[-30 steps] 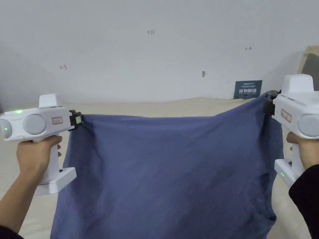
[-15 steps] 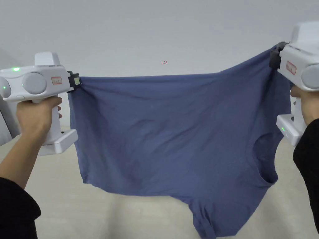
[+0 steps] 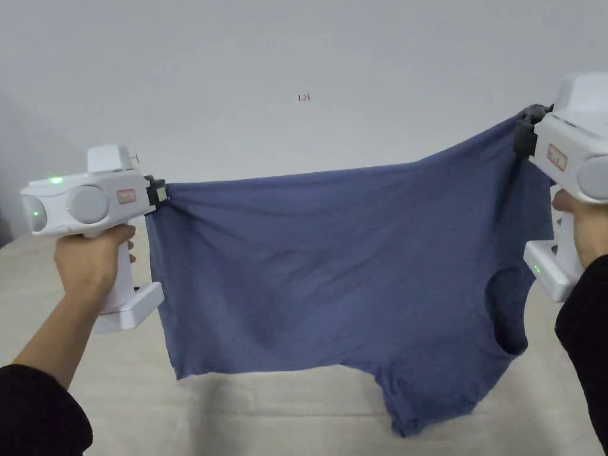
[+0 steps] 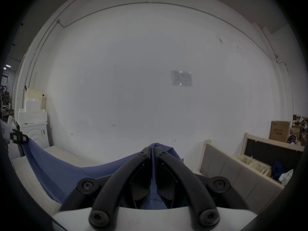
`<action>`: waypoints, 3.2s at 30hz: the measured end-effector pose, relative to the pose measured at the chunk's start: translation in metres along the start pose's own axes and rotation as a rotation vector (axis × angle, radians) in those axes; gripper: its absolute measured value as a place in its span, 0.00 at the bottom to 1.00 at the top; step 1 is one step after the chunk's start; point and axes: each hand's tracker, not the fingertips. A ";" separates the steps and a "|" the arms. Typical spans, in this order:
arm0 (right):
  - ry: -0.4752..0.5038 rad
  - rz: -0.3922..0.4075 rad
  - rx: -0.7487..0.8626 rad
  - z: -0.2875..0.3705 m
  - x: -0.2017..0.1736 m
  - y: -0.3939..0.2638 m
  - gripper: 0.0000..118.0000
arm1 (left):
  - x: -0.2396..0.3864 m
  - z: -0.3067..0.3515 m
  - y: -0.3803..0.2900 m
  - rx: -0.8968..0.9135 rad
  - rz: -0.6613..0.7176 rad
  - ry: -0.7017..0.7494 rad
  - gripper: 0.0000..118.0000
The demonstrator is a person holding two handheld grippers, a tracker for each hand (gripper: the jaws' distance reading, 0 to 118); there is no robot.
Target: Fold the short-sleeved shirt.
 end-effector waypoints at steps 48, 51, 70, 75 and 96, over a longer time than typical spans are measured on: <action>0.086 -0.164 -0.694 0.361 0.023 -0.327 0.01 | -0.086 0.236 -0.387 -0.532 0.022 0.070 0.05; 0.057 -0.179 -0.765 0.356 0.020 -0.345 0.01 | -0.085 0.235 -0.396 -0.550 0.011 0.076 0.05; -0.015 -0.152 -0.912 0.336 -0.017 -0.325 0.54 | -0.076 0.239 -0.388 -0.619 0.139 0.190 0.82; 0.021 -0.134 -0.658 0.335 -0.016 -0.254 0.76 | -0.060 0.263 -0.336 -0.413 0.153 0.189 0.91; -0.010 -0.008 -0.232 0.351 -0.022 -0.192 0.00 | -0.013 0.309 -0.292 0.002 0.064 0.066 0.00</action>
